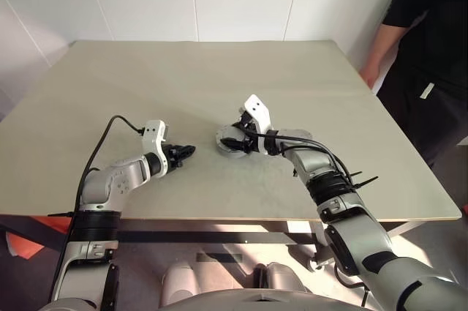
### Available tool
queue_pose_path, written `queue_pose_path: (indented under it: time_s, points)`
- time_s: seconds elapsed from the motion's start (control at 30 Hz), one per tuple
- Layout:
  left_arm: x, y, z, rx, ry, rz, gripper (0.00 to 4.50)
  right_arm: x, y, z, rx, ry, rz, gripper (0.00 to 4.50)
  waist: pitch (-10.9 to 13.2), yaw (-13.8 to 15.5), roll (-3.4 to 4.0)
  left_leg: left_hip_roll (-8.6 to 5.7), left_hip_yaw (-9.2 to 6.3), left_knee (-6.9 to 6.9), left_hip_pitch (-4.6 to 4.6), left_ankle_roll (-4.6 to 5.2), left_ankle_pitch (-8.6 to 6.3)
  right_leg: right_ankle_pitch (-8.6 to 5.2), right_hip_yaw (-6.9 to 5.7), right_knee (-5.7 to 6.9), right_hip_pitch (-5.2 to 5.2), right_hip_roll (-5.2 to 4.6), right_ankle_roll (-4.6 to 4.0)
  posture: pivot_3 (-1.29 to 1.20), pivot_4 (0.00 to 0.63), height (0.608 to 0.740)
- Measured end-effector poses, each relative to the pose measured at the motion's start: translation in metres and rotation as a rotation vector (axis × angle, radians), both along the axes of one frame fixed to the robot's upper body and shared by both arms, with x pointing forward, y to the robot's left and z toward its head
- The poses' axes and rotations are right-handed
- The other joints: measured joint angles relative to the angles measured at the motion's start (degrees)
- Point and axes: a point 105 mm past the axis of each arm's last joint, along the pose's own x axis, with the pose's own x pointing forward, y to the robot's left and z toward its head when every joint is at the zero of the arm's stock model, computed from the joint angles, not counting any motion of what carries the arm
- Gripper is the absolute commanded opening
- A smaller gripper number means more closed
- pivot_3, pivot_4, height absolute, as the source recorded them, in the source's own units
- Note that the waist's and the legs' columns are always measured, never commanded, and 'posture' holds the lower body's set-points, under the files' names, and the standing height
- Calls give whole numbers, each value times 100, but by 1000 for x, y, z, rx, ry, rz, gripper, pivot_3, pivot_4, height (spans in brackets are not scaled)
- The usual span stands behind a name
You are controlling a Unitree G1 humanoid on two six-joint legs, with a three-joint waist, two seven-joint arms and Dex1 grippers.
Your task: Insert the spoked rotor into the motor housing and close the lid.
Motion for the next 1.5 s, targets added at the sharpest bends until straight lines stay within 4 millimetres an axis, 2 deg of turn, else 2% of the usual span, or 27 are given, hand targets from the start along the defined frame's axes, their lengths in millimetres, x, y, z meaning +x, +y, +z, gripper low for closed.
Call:
queue_pose_path:
  time_s: [0.87,1.5]
  points:
    - [0,0,0,4,-4,6,2090,0,2,2,22,25,-27,3019,0,-5,0,0,0,-3,1,0,0,0,0,-1,-1,0,0,0,0,740]
    - [-1,1,-2,9,0,11,2090,2,3,-6,-26,-35,-21,3019,-2,-15,-1,0,0,5,9,-1,1,-1,3,1,7,0,1,0,0,740]
